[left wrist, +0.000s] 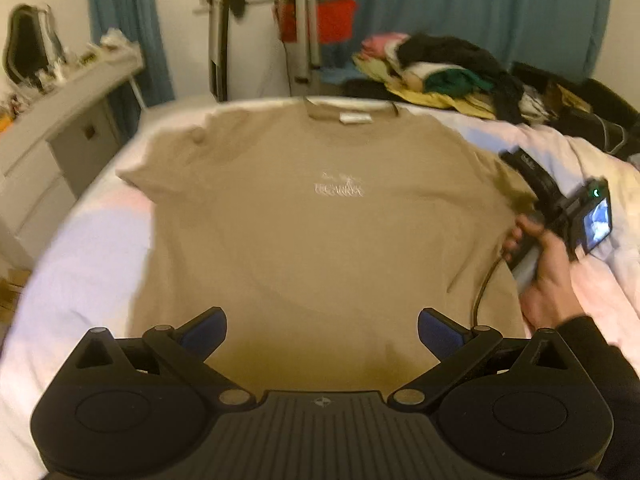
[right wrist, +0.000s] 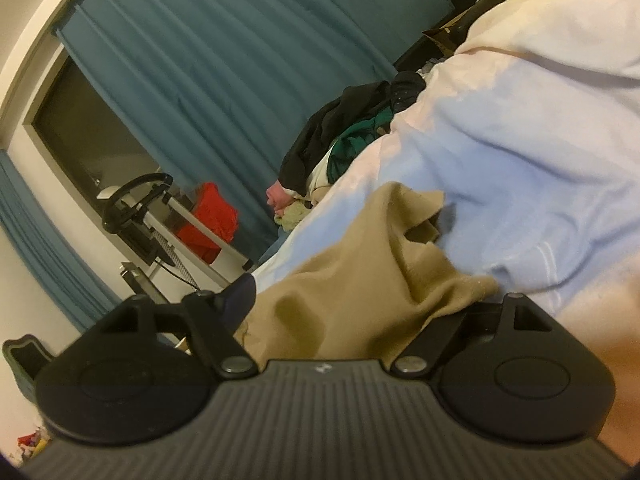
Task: Fold clothes
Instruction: 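Grasp the shirt side with the right gripper and fold it toward the logo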
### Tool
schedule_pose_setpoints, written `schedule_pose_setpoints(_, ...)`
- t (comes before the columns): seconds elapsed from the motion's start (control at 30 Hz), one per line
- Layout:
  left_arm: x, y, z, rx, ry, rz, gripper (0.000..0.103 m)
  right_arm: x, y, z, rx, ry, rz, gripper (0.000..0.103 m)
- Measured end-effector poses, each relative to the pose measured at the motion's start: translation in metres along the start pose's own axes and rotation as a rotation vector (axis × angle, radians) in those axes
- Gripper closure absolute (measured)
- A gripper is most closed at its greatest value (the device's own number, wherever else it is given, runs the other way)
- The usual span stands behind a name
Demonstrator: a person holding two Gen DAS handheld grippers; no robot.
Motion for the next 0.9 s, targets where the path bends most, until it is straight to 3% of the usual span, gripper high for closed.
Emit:
schedule_pose_setpoints(0.1,0.015,0.030,0.014,-0.055,-0.055,-0.027,0.000,-0.005,0.010,0.005,0.025,0.005,-0.026,0.027)
schedule_pose_setpoints(0.17,0.026,0.050,0.027,-0.098,-0.063,-0.038,0.000,-0.007,0.022,0.009,0.067,0.018,-0.088,0.044)
schedule_pose_setpoints(0.23,0.037,0.071,0.044,-0.126,-0.057,-0.060,0.001,-0.008,0.037,0.009,0.124,0.021,-0.178,0.095)
schedule_pose_setpoints(0.33,0.043,0.098,0.057,-0.087,0.002,-0.079,0.001,-0.013,0.060,-0.004,0.191,-0.025,-0.285,0.095)
schedule_pose_setpoints(0.47,0.034,0.123,0.060,-0.114,-0.099,-0.063,0.001,-0.019,0.118,-0.040,0.225,-0.168,-0.487,0.096)
schedule_pose_setpoints(0.57,0.023,0.137,0.062,-0.134,-0.114,-0.113,0.001,-0.011,0.167,-0.067,0.229,-0.250,-0.620,0.096)
schedule_pose_setpoints(0.7,0.017,0.147,0.050,-0.119,-0.169,-0.120,0.001,0.041,0.238,-0.090,0.202,-0.328,-0.903,0.096)
schedule_pose_setpoints(0.9,0.014,0.169,0.040,-0.130,-0.214,-0.162,0.001,0.170,0.290,-0.072,0.142,-0.239,-1.226,0.096)
Point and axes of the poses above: each gripper's, at about its wrist camera, not at the fingertips, and z roughly the way its jaws point, y to its left, x to its underside, the point moved 3 cm from there along z, roughly the way its jaws point, and after that the axes turned 15 degrees about x, right-handed, at the moved point
